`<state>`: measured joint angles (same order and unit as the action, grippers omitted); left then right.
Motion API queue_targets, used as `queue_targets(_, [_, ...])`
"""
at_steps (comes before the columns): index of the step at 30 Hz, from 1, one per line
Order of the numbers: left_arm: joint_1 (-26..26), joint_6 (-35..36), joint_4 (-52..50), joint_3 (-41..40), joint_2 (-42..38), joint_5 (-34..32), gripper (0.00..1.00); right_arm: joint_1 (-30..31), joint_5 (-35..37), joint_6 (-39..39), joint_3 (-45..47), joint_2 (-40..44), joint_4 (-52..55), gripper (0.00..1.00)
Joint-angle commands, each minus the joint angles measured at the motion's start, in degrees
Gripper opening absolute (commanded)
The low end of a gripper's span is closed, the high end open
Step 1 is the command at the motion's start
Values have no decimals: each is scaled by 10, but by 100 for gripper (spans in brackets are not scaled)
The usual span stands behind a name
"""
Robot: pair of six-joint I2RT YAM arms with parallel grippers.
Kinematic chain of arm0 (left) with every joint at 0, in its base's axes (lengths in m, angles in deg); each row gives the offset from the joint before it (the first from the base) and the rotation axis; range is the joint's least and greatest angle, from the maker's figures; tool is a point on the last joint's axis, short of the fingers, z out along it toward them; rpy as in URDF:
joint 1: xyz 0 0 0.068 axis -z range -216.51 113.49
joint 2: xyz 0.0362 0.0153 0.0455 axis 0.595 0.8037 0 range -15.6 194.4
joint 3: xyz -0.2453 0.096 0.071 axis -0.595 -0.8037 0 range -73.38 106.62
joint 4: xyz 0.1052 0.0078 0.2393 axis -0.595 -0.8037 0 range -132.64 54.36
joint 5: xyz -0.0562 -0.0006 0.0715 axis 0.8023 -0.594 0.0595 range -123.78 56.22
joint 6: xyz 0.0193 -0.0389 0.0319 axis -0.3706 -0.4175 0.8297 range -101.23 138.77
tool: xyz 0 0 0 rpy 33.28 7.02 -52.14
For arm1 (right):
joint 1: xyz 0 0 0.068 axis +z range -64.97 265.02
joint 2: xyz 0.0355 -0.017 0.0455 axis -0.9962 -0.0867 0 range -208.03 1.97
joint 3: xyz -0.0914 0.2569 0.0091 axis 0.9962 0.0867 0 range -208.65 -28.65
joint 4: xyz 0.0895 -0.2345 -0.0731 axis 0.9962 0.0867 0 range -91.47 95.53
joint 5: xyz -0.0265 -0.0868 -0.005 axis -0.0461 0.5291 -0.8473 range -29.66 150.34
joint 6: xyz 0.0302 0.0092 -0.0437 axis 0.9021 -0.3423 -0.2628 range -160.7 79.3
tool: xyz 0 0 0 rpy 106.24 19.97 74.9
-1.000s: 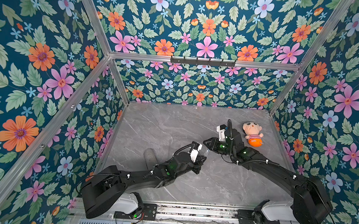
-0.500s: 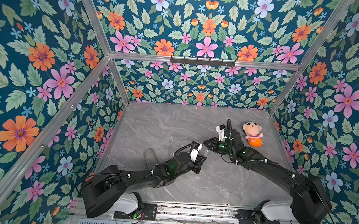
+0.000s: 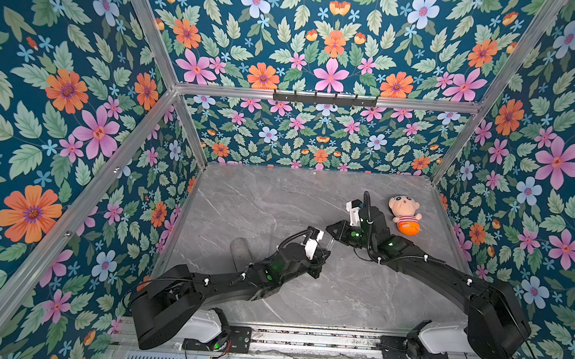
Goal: Remove stoppers from test tubes
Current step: Open the stopper on the test tube.
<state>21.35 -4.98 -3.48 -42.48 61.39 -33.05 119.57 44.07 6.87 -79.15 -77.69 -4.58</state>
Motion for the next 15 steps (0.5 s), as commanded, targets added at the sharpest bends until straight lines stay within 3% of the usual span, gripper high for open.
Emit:
queue_targets(1, [-1, 1, 20, 3, 0, 1, 12, 2, -4, 4, -1, -2, -18, 20])
queue_targets(15, [-1, -2, 20, 2, 3, 1, 12, 4, -1, 2, 0, -5, -20, 22])
